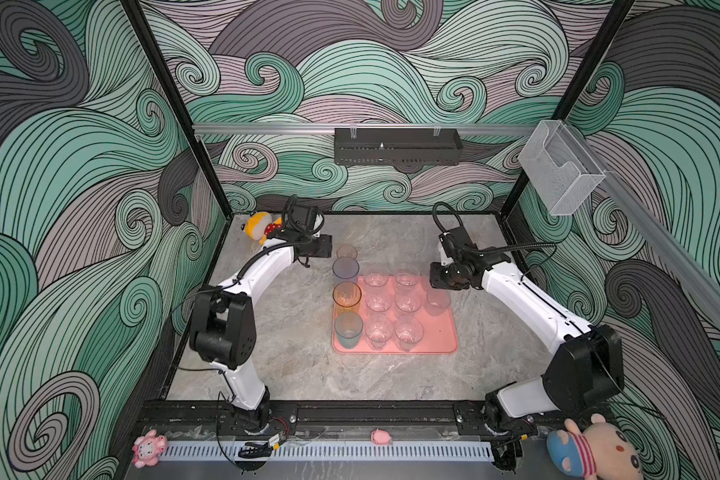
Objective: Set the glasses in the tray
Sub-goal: 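Grasp the small pink glass with the left gripper while the right hovers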
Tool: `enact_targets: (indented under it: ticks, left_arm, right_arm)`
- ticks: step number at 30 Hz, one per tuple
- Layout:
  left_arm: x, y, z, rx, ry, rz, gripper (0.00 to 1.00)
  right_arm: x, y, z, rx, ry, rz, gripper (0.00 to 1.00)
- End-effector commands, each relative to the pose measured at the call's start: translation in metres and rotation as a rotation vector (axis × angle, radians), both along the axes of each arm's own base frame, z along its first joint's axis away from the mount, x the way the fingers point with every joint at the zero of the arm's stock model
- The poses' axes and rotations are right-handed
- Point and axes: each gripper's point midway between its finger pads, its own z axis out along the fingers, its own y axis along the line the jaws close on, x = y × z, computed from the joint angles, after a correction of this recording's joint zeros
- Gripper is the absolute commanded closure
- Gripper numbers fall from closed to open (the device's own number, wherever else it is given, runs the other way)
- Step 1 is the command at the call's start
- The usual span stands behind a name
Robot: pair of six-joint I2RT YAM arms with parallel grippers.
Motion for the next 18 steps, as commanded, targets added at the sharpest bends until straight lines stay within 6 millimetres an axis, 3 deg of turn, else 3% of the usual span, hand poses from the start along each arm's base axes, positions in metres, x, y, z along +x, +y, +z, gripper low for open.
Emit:
enact_targets:
  ticks: [1,8,18]
  left_arm:
    - [-0.003,-0.006,-0.025,-0.054,0.176,-0.045,0.37]
    - [0.016,-0.029,-0.049,-0.157,0.239,-0.089,0.31]
    - [0.025,-0.045,-0.076,-0.190,0.279,-0.097,0.36]
  right_arm:
    - [0.001,0.005,0.003,0.022,-0.018,0.017,0.62]
    - [0.000,0.002,0.007,0.009,-0.040,0.022,0.62]
    - [-0.001,0.001,0.003,0.008,-0.034,0.018,0.62]
